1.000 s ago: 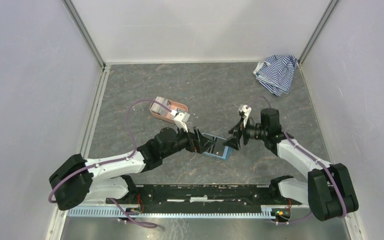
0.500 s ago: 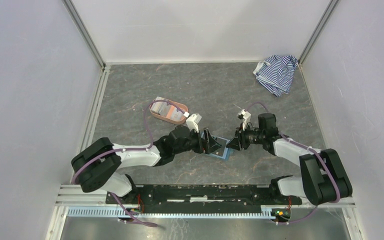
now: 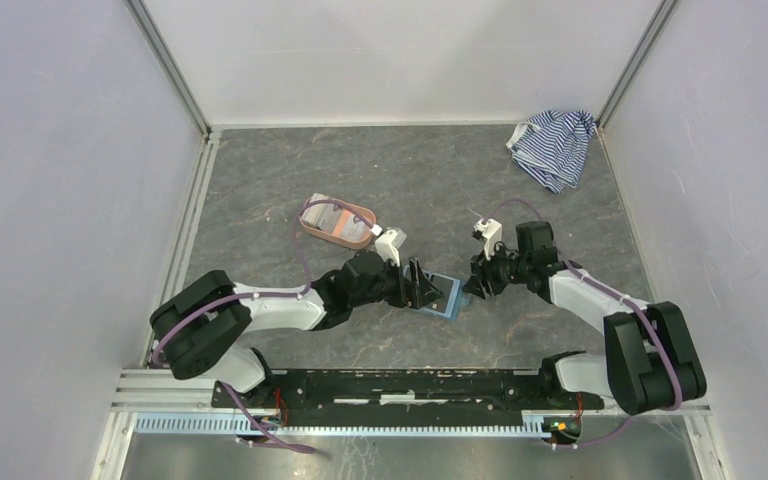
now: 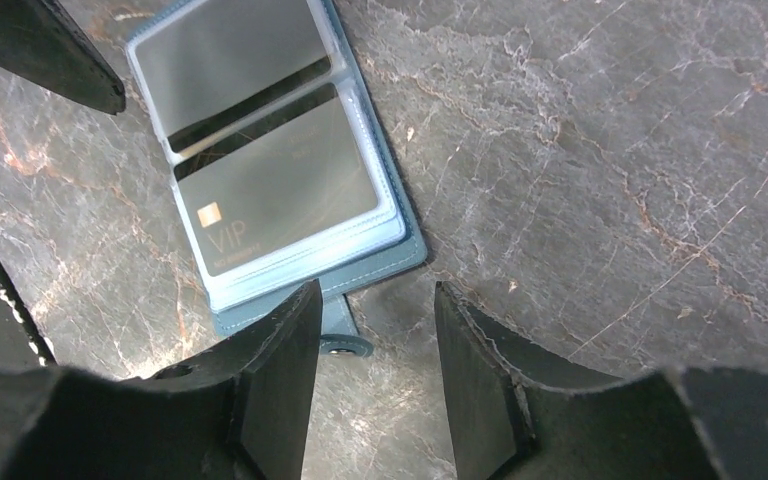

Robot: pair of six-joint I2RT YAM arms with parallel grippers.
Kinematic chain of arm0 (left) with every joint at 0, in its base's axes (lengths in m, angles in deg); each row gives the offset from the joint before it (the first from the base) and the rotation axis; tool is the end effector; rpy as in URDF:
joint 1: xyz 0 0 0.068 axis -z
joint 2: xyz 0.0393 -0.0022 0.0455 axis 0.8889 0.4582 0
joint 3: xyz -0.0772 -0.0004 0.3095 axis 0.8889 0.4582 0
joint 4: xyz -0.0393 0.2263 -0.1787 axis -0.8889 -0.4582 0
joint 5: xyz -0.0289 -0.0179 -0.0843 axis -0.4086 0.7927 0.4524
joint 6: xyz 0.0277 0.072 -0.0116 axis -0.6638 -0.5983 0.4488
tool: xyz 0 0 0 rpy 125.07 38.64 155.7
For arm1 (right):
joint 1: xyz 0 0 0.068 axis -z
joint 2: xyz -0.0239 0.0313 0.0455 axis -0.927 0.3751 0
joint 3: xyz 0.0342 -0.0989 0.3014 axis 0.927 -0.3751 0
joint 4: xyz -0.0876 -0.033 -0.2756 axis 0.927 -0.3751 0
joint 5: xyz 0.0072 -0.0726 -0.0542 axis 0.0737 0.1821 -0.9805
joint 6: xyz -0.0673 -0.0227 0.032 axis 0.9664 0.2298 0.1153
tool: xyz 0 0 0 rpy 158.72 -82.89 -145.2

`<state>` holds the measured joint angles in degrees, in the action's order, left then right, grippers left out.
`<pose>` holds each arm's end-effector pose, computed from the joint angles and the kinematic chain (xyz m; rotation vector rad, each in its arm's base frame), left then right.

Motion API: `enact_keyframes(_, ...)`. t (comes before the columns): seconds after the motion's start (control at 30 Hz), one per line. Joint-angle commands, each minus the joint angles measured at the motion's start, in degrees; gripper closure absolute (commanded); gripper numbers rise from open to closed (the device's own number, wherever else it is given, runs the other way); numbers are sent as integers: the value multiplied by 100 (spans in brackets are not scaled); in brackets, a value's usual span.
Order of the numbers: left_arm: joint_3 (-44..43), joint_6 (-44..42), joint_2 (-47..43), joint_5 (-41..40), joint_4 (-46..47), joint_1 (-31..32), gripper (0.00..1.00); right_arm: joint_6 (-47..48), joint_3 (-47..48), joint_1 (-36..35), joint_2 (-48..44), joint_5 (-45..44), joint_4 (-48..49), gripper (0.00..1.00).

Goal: Put the credit cards into the card holder
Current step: Insert the credit card into the card holder.

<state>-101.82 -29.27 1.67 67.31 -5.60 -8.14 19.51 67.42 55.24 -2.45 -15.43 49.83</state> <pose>0.1887 -0.2806 0.1864 0.2696 2.1695 -1.2139 0.2328 0.0952 0.1618 -0.8077 2.1857 0.8087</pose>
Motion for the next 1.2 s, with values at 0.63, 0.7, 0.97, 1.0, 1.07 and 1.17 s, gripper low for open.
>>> enact_keyframes(0.63,352,-381,-1593,-1007,-1367,-18,17,832,623,-97,336,-26,-1159,39)
enact_keyframes(0.7,387,-356,-1627,-1014,-1358,-19,17,797,605,-115,313,-31,-1162,40)
enact_keyframes(0.97,513,-285,-1727,-1003,-1274,-18,17,830,570,-186,144,10,-1288,41)
enact_keyframes(1.0,518,-277,-1727,-999,-1259,-18,17,819,569,-194,150,-11,-1278,42)
enact_keyframes(1.07,520,-268,-1722,-983,-1230,-18,17,788,599,-196,218,-81,-1277,43)
enact_keyframes(1.17,531,-250,-1718,-968,-1193,-18,17,742,600,-201,336,-225,-1192,49)
